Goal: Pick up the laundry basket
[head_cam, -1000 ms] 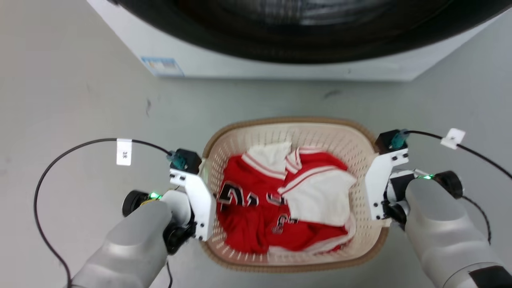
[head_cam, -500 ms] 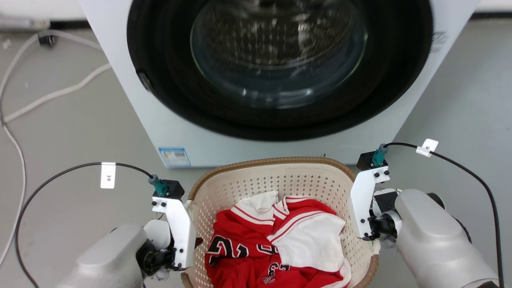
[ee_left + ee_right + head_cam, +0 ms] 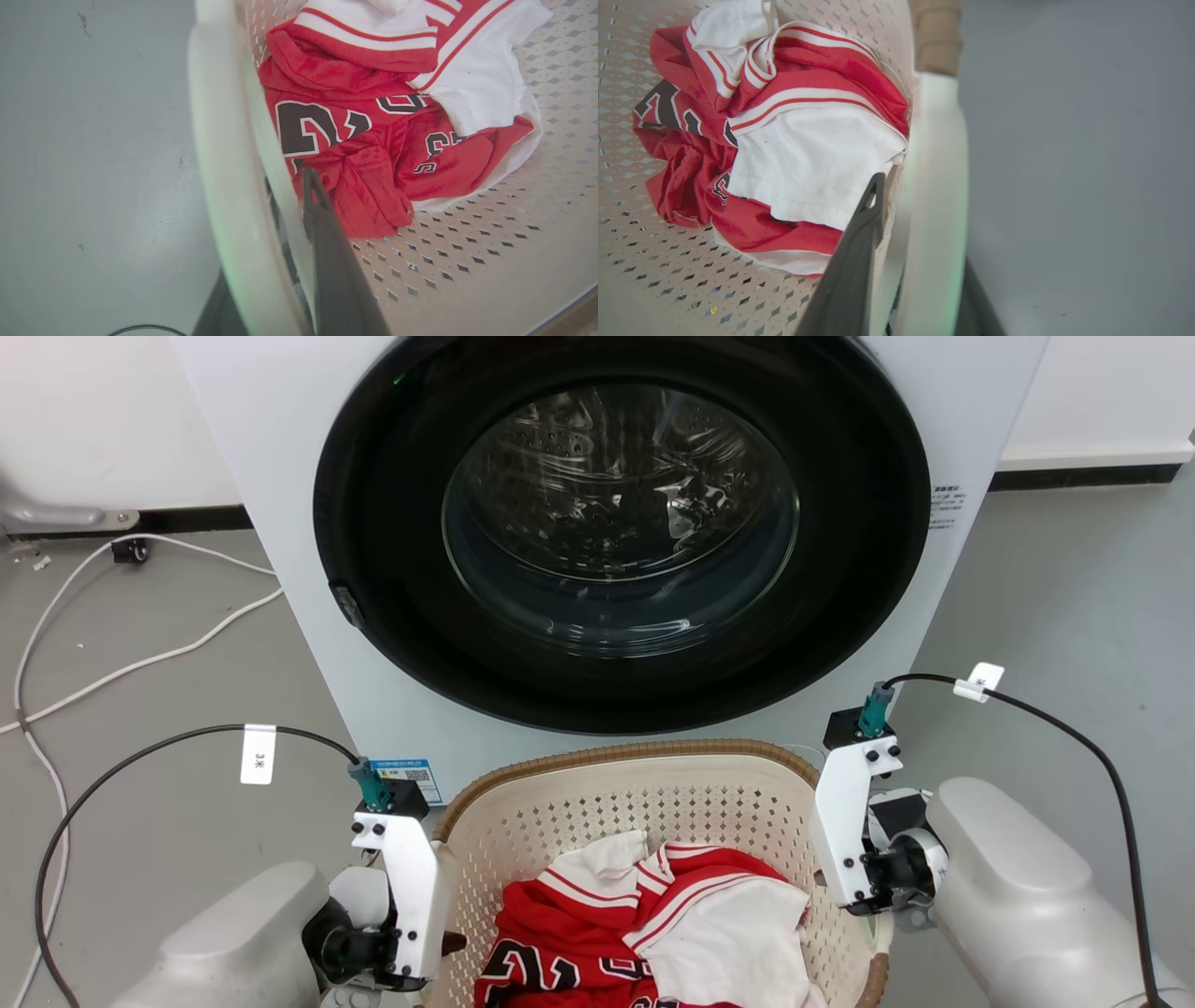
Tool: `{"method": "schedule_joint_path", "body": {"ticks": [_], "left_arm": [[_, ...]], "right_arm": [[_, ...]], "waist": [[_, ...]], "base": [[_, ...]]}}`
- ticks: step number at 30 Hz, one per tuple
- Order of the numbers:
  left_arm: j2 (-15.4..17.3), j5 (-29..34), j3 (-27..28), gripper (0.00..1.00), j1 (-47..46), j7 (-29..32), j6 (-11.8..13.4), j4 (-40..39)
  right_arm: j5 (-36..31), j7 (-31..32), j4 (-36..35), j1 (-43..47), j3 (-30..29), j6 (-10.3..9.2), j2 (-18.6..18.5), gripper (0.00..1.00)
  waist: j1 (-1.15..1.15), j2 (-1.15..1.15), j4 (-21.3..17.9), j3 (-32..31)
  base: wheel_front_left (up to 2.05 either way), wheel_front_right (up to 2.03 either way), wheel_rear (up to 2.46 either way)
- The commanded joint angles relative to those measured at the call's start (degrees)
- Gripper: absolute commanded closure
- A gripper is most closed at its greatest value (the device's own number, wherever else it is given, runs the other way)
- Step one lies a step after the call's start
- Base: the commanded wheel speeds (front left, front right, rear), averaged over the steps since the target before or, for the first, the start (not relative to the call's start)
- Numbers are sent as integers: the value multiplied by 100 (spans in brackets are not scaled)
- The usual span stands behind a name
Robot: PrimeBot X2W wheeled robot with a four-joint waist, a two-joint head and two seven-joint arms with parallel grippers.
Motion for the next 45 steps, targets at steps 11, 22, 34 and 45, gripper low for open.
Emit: {"method": "schedule_joint_path", "body": {"ticks": [11,22,34,45], "left_arm": [[63,-193,-169,100,-110,335,-101,114],[64,-233,-253,100,-89,340,-102,154],[23,-148,-287,100,-185,-11,-89,308],[27,-200,-264,100,-213,-205,-89,427]], "right_arm": [[120,158,349,-250,286,7,-156,100],[196,96,628,-270,404,7,0,100],[387,23,700,-201,533,8,24,100],[470,-85,824,-181,642,7,19,100]], "waist": [[2,-1,-1,-181],[2,-1,-30,-323],[2,-1,-34,-319],[2,-1,-40,-301]], "base": [[0,0,0],[0,0,0],[0,0,0],[0,0,0]]}}
